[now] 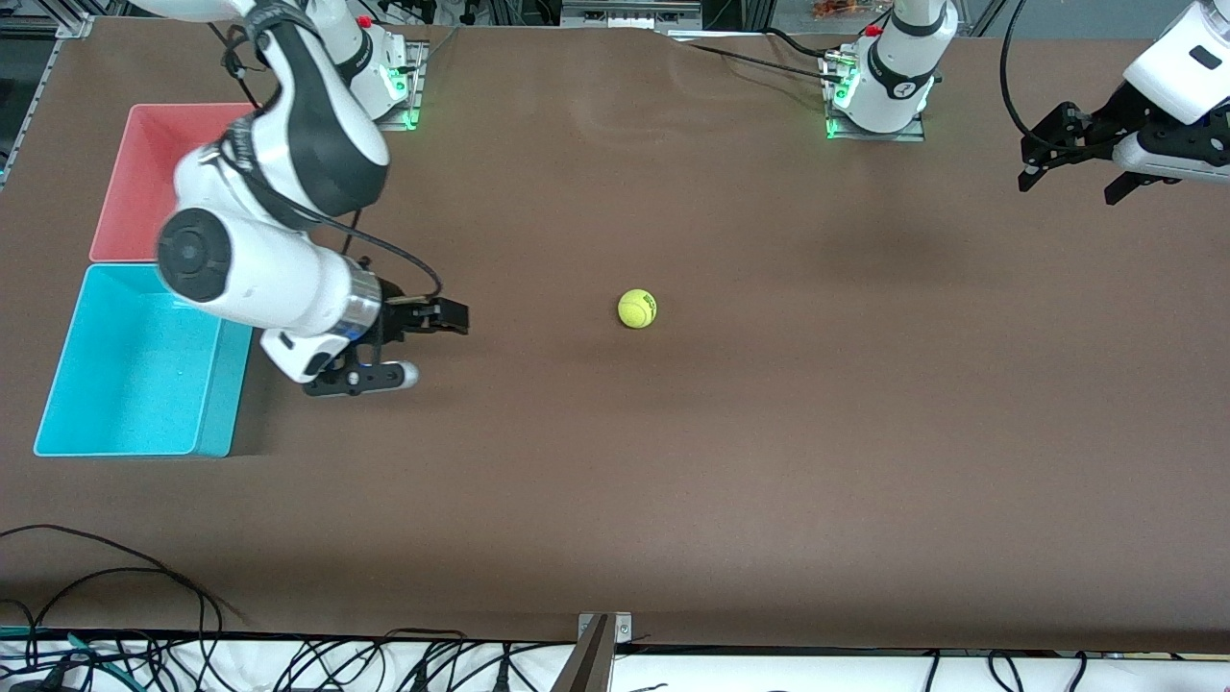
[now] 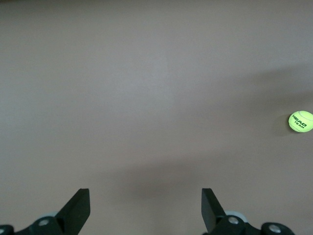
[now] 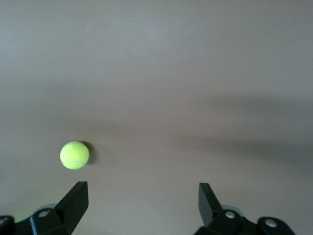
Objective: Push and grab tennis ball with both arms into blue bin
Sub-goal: 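Lower the open right gripper over the yellow tennis ball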
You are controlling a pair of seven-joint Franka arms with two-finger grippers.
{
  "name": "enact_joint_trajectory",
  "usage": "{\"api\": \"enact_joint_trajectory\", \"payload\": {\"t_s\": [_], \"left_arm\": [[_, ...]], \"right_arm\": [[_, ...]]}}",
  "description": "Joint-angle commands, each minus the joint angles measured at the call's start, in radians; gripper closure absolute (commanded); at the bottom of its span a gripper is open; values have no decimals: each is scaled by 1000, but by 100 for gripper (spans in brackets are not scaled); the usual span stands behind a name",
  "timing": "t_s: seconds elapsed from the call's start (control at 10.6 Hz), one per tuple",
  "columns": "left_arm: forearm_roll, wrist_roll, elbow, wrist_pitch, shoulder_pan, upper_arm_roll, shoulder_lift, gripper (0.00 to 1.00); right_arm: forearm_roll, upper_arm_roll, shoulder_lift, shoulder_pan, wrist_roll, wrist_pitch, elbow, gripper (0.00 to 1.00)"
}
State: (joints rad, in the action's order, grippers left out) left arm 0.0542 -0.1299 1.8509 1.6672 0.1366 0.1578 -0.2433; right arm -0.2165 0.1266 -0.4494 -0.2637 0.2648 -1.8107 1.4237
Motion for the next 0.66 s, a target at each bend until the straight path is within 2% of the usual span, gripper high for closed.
{"api": "enact_joint_trajectory", "payload": {"t_s": [0.0, 0.38, 0.57], "left_arm": [[-22, 15, -38, -33, 8, 5, 18, 0], [-20, 0, -36, -34, 29, -21, 39, 0], [-19, 3, -38, -34, 61, -23, 58, 0]], "right_arm": [[-24, -8, -49, -95, 118, -111, 3, 0], [-23, -8, -161, -221, 166, -261, 1, 0], [-17, -10, -196, -279, 229, -285, 0, 0]]}}
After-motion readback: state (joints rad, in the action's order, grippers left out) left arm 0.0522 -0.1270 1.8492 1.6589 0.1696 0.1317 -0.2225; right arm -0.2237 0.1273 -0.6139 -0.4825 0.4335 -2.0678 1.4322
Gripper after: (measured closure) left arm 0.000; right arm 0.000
